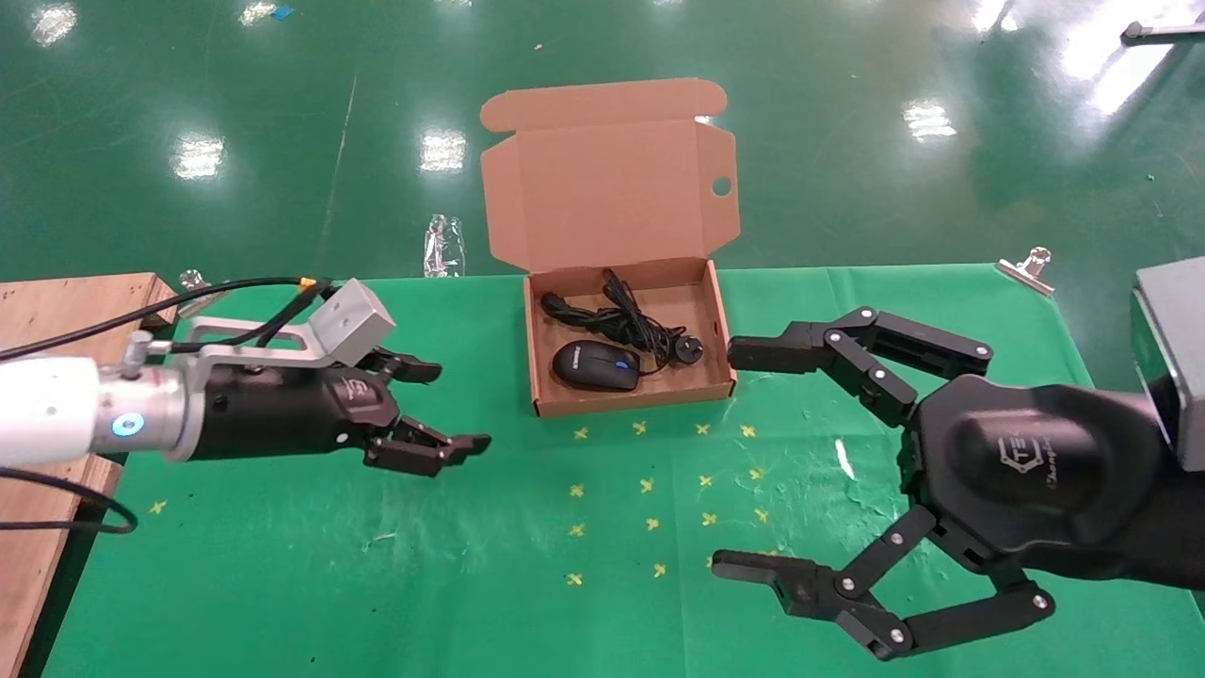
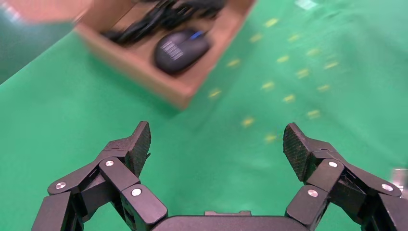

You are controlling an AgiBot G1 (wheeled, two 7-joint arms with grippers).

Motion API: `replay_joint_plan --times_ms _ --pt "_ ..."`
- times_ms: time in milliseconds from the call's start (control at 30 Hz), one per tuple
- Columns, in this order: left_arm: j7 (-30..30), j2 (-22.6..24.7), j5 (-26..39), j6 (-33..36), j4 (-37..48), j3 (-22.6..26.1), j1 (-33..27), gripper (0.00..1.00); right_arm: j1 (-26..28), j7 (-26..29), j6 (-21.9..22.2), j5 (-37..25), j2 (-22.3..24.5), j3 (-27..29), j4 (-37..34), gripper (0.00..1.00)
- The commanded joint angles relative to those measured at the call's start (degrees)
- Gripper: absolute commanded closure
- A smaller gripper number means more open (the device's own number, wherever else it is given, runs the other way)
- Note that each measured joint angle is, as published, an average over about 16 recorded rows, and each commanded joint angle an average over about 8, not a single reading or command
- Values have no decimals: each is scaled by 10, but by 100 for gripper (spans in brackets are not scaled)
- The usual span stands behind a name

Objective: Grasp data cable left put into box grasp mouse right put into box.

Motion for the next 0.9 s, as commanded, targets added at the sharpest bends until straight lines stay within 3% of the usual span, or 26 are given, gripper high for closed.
replay_joint_plan --times_ms 33,667,900 --pt "19 -9 -33 15 -9 -17 12 0 0 0 0 0 0 0 0 0" --pt "201 -89 -347 160 -97 -179 126 0 0 0 0 1 0 -1 0 0" --pt "239 -108 -423 193 -117 -217 152 0 0 -1 0 1 1 -1 0 0"
